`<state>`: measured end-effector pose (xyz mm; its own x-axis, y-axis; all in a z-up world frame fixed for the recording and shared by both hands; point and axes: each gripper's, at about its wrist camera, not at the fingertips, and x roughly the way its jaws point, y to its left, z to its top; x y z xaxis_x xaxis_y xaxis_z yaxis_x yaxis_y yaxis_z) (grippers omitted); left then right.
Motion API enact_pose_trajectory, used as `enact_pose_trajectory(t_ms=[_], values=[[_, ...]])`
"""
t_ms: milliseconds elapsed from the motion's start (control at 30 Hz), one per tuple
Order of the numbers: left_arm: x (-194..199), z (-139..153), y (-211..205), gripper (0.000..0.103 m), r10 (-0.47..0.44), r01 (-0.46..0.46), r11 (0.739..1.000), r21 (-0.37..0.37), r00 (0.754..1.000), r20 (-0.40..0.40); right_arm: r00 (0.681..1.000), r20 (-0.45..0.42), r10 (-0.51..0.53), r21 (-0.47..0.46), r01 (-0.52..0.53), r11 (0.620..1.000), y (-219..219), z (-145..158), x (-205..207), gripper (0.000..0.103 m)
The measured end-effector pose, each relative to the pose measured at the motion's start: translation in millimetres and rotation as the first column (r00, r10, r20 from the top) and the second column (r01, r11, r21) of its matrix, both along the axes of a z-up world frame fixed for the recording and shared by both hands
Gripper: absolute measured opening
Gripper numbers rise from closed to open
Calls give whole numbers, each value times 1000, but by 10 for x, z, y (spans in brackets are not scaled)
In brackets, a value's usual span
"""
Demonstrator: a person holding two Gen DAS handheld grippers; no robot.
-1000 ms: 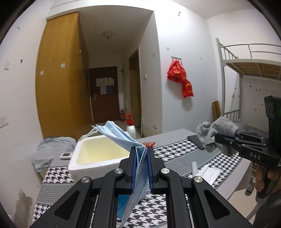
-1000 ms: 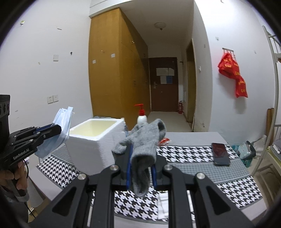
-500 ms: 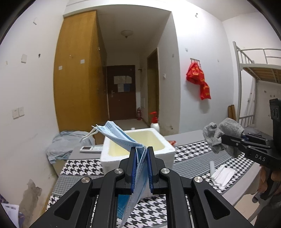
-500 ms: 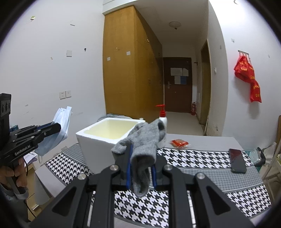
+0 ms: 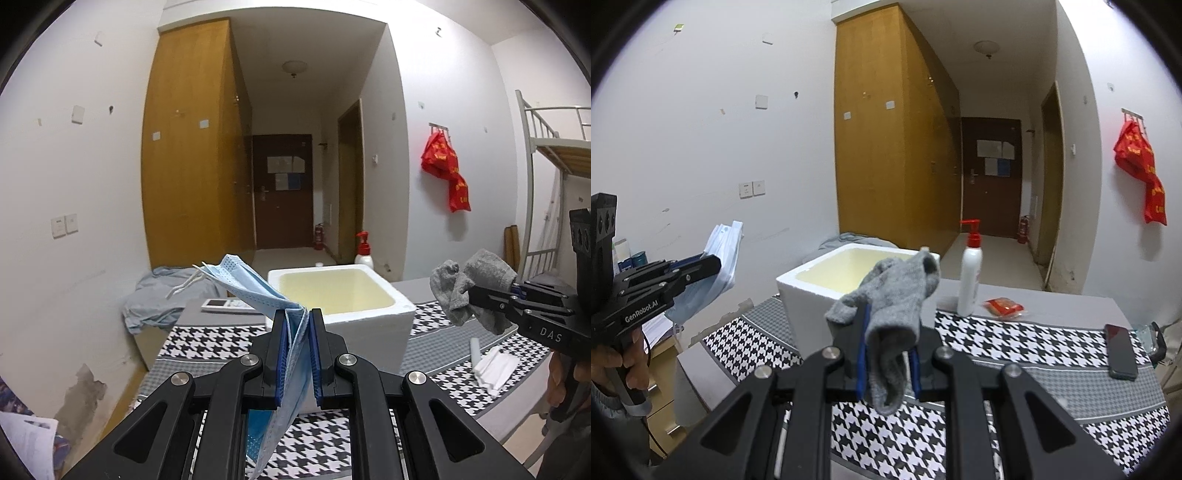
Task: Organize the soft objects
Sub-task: 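Carry grey sock in right tool toward white foam box while left tool carries mask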
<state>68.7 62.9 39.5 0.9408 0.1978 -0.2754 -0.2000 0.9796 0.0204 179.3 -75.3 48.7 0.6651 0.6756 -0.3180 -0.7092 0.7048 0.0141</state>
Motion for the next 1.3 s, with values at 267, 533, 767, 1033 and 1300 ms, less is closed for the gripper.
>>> enact_pose_trajectory(t_ms=[267, 533, 767, 1033, 1300], values=[[0, -41, 148, 12, 18, -19, 999, -27, 1000, -9, 999, -5, 36, -13, -36, 999, 183, -23, 26, 22], [82, -41, 234, 12, 23, -24, 999, -43, 1000, -13, 999, -2, 42, -26, -42, 999, 306, 16, 54, 22], [90, -73, 285, 12, 22, -23, 999, -47, 1000, -11, 999, 13, 35, -25, -34, 999, 383, 85, 107, 22], [113, -123, 370, 12, 51, -52, 997, -56, 998, -24, 999, 16, 50, -26, -50, 998, 561, 148, 220, 22], [131, -201, 473, 12, 68, -70, 995, -64, 997, -39, 997, 1, 73, -25, -73, 997, 732, 211, 418, 22]])
